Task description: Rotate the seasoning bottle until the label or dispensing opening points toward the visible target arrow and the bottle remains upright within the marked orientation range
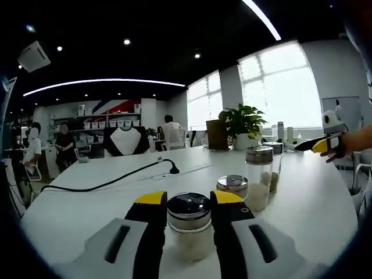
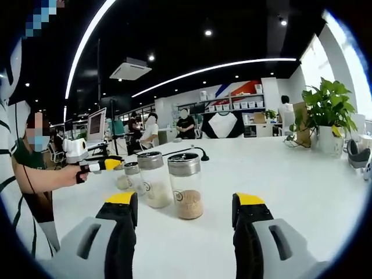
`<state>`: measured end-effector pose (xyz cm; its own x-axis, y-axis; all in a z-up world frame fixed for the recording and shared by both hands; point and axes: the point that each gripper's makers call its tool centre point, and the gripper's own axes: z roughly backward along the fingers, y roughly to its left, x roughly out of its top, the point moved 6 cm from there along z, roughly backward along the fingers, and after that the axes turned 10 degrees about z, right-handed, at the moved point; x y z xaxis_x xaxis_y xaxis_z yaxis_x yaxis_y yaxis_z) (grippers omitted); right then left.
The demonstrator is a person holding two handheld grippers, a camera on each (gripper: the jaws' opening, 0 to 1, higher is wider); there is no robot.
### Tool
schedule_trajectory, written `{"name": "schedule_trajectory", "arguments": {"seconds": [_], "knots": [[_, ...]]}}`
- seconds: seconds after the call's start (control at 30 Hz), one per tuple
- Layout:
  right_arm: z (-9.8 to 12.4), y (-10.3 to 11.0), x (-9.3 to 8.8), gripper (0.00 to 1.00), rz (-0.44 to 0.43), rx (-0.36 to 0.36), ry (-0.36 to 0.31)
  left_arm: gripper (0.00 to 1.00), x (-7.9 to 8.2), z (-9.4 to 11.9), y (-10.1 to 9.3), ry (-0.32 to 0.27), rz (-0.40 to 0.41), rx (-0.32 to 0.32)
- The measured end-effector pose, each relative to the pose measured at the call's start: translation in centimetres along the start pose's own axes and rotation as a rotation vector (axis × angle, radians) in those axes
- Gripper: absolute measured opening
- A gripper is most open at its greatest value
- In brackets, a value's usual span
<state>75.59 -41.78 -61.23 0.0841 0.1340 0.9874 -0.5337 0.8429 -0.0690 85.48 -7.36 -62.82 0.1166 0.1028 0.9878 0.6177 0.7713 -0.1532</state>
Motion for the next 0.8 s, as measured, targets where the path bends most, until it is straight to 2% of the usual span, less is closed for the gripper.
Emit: {"name": "schedule_trajectory", "arguments": {"seconds": [0.17, 0.33, 0.43, 0.6, 0.8], "knots": [[-0.1, 0.0, 0.0, 0.66, 0.002, 0.006, 0.002, 0.31, 0.1, -0.2, 0.3, 0.025, 0.019, -0.074], [-0.2, 0.0, 0.0, 0.66, 0.002, 0.006, 0.0, 0.31, 0.2, -0.3, 0.4, 0.042, -0.006, -0.123], [-0.3, 0.0, 0.1, 0.66, 0.006, 0.011, 0.002, 0.31, 0.2, -0.3, 0.6, 0.047, 0.014, -0.166], [-0.3, 0.1, 0.5, 0.66, 0.024, 0.013, -0.01, 0.31, 0.4, -0.4, 0.5, 0.085, 0.001, -0.264], [-0.2, 0.2, 0.6, 0.66, 0.034, 0.013, -0.009, 0.31, 0.3, -0.6, 1.4, 0.119, 0.013, -0.326]]}}
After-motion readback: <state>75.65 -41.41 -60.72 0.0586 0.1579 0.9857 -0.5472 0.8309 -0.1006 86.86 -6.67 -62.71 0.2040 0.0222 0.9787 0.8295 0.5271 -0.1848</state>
